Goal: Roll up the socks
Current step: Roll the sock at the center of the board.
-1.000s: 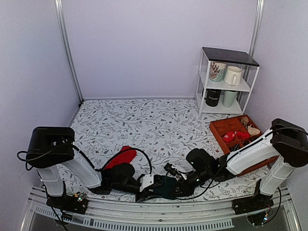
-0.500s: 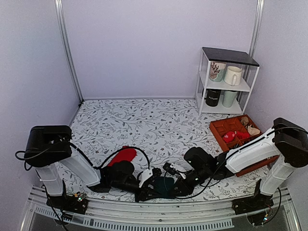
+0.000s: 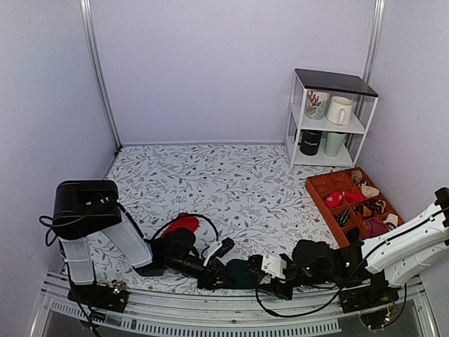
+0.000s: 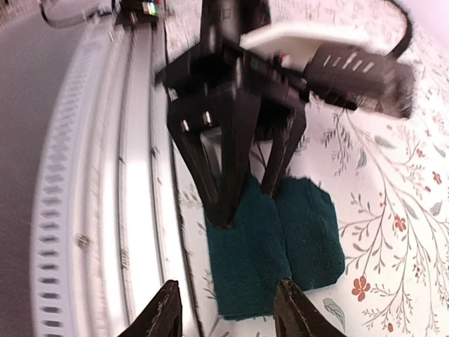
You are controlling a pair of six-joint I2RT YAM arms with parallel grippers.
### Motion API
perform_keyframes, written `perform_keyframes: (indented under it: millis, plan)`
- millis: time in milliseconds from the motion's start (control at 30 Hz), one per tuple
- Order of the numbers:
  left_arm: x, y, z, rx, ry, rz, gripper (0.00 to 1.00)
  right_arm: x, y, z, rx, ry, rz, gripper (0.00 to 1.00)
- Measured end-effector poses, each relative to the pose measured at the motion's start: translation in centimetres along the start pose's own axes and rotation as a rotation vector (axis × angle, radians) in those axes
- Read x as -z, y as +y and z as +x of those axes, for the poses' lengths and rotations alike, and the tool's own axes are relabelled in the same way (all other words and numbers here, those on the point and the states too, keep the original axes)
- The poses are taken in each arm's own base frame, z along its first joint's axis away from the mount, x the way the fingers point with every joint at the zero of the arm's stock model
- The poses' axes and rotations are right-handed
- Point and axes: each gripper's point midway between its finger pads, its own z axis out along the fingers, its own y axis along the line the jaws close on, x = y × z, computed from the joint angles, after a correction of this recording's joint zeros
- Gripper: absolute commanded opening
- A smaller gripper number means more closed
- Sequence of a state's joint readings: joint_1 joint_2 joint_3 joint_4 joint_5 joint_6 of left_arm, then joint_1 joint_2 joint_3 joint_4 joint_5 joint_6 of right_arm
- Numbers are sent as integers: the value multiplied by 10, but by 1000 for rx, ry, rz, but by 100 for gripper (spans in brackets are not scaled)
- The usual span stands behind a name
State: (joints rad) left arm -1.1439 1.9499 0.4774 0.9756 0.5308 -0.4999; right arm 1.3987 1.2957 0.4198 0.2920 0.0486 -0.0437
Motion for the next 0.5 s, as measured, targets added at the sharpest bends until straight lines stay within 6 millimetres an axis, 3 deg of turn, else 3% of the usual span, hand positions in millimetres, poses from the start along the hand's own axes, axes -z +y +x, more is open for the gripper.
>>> perform_keyframes:
  millis: [133,267,500]
  plan:
    - [-2,-3,1,12,5,27,29,-24,-1,21,98,99,54,47]
    - [-2,-4,1,19,5,40,29,-38,-5,24,160,137,102,45]
    - [-1,-5,1,18,-1,55,35,-46,-5,27,172,158,102,21]
